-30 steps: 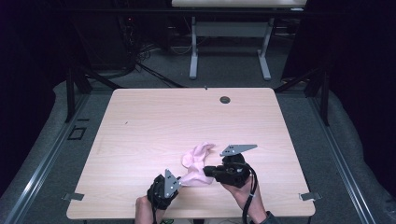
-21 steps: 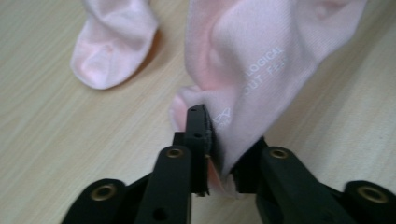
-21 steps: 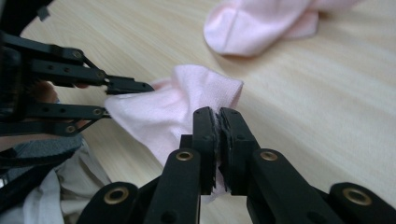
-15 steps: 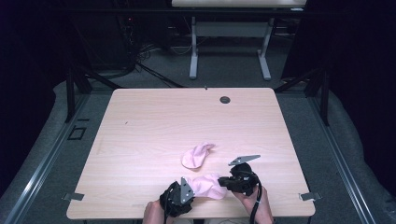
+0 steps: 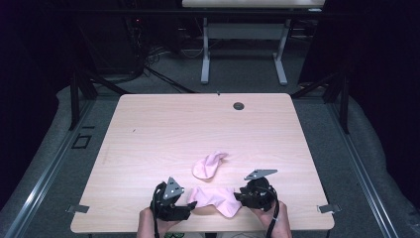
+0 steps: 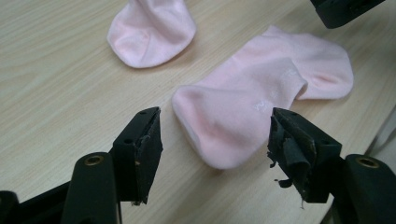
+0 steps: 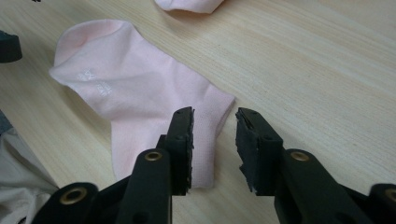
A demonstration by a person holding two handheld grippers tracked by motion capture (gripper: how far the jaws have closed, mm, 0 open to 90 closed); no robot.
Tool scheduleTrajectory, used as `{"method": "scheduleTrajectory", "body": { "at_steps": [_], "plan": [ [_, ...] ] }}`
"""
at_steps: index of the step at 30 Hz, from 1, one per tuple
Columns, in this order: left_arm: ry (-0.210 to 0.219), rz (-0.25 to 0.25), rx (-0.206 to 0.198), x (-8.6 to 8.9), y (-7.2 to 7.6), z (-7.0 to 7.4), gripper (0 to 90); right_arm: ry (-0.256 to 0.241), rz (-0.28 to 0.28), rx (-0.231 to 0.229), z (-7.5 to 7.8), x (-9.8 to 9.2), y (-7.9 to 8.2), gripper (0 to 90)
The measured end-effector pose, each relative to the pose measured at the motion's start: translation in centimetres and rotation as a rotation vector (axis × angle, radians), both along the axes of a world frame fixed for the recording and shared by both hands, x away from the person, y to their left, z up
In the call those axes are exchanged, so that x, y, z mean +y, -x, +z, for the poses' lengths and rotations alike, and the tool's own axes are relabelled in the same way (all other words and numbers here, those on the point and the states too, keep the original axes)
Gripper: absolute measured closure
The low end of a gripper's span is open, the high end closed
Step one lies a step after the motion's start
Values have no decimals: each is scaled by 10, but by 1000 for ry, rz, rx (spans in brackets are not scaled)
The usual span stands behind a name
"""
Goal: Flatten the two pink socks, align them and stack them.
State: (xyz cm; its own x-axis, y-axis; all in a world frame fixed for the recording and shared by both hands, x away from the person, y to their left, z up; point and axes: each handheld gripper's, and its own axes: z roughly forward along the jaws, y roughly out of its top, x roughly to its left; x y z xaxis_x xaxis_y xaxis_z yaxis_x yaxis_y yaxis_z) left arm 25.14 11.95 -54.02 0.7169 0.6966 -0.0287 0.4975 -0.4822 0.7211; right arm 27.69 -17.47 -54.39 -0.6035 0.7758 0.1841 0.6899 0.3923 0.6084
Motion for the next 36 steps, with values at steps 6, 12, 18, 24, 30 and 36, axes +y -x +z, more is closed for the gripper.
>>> {"method": "scheduleTrajectory", "body": {
  "at_steps": [6,12,18,24,30,36],
  "plan": [
    [-23,33,49,-1,-11,-2,405,41,1,-19,-3,12,7,558],
    [-50,44,149,-8,-31,-19,509,84,2,-8,-8,14,7,595],
    [-95,15,152,-16,-28,-25,667,88,11,-8,-14,18,7,699],
    [-99,6,127,-19,-24,-26,859,93,19,-13,-20,21,8,841],
    [-88,11,118,-15,-15,-27,874,101,50,-19,-20,19,6,861],
    [-55,27,118,-10,-2,-29,878,105,66,-27,-20,17,-2,861]
  ]
}}
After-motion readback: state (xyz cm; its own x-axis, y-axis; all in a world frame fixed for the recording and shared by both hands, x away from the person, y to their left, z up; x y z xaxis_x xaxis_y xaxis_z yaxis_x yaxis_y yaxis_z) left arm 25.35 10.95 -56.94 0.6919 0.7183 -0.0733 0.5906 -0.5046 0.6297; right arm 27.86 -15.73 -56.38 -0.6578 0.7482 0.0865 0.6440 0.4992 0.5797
